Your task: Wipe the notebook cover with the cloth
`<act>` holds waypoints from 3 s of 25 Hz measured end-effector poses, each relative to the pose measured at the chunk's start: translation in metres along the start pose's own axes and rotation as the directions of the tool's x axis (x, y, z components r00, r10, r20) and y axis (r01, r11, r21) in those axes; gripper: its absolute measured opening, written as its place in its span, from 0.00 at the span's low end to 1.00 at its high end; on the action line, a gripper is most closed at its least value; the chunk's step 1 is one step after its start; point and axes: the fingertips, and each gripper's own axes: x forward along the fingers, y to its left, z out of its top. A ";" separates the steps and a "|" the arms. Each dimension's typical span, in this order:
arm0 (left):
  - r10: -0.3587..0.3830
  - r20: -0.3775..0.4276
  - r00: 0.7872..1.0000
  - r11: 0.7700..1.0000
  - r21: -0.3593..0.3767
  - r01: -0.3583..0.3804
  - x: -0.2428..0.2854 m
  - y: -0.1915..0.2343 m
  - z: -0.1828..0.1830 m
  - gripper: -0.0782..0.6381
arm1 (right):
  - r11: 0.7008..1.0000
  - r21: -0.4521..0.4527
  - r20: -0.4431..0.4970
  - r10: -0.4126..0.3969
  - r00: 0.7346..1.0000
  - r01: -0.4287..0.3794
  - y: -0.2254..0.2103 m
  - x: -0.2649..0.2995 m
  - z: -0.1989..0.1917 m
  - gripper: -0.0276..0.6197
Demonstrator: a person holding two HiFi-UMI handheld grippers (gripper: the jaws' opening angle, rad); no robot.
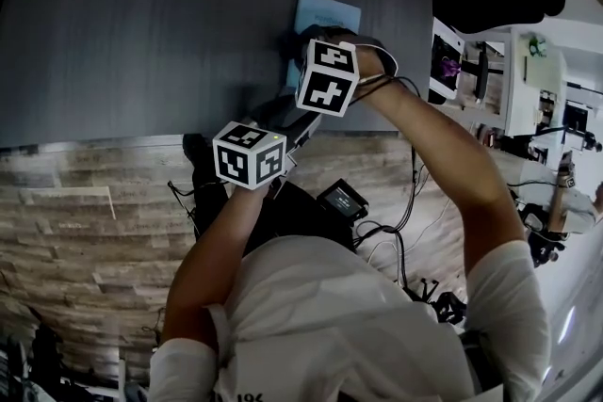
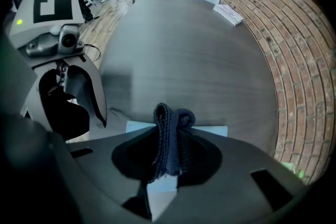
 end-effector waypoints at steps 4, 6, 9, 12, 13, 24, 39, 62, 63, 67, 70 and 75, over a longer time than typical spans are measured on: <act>0.016 0.044 0.999 0.999 -0.038 -0.014 -0.017 0.008 0.001 0.36 | 1.000 -0.005 -0.004 0.016 1.000 -0.016 0.008 -0.001 0.000 0.20; 0.019 0.057 0.998 0.999 -0.050 -0.016 -0.022 0.009 0.002 0.34 | 1.000 -0.009 -0.009 0.026 1.000 -0.026 0.012 -0.001 -0.001 0.20; 0.022 0.072 0.997 0.999 -0.049 -0.018 -0.026 0.009 0.004 0.31 | 0.999 -0.013 -0.012 0.039 0.999 -0.039 0.019 -0.004 -0.001 0.20; 0.028 0.080 0.996 0.999 -0.049 -0.024 -0.031 0.011 0.004 0.28 | 0.999 -0.018 -0.013 0.049 0.999 -0.050 0.027 -0.006 0.000 0.20; 0.030 0.083 0.996 0.998 -0.050 -0.026 -0.032 0.012 0.004 0.27 | 0.998 -0.019 -0.013 0.053 0.998 -0.054 0.030 -0.006 0.000 0.20; 0.070 0.097 0.993 0.996 -0.058 -0.065 -0.045 0.021 0.007 0.18 | 0.995 -0.003 -0.001 0.098 0.995 -0.098 0.053 -0.010 -0.003 0.20; 0.103 0.037 0.994 0.993 -0.061 -0.101 -0.050 0.024 -0.002 0.13 | 0.983 0.032 0.031 0.179 0.983 -0.180 0.091 -0.013 -0.011 0.20; 0.108 -0.081 0.991 0.987 0.124 -0.097 0.038 0.024 0.050 0.27 | 0.666 0.730 0.330 -0.144 0.933 -0.155 -0.080 -0.024 -0.050 0.20; 0.110 -0.094 0.990 0.987 0.132 -0.097 0.044 0.025 0.050 0.27 | 0.634 0.754 0.343 -0.156 0.926 -0.173 -0.088 -0.022 -0.050 0.20; 0.119 -0.131 0.984 0.983 0.156 -0.098 0.061 0.028 0.049 0.27 | 0.476 0.826 0.432 -0.194 0.881 -0.300 -0.113 -0.018 -0.048 0.20; 0.134 -0.146 0.980 0.981 0.158 -0.111 0.066 0.032 0.048 0.27 | 0.322 0.847 0.500 -0.210 0.840 -0.423 -0.123 -0.009 -0.046 0.20; 0.163 -0.194 0.967 0.979 0.152 -0.134 0.069 0.041 0.037 0.27 | 0.204 0.885 0.457 -0.209 0.864 -0.419 -0.121 0.020 -0.069 0.20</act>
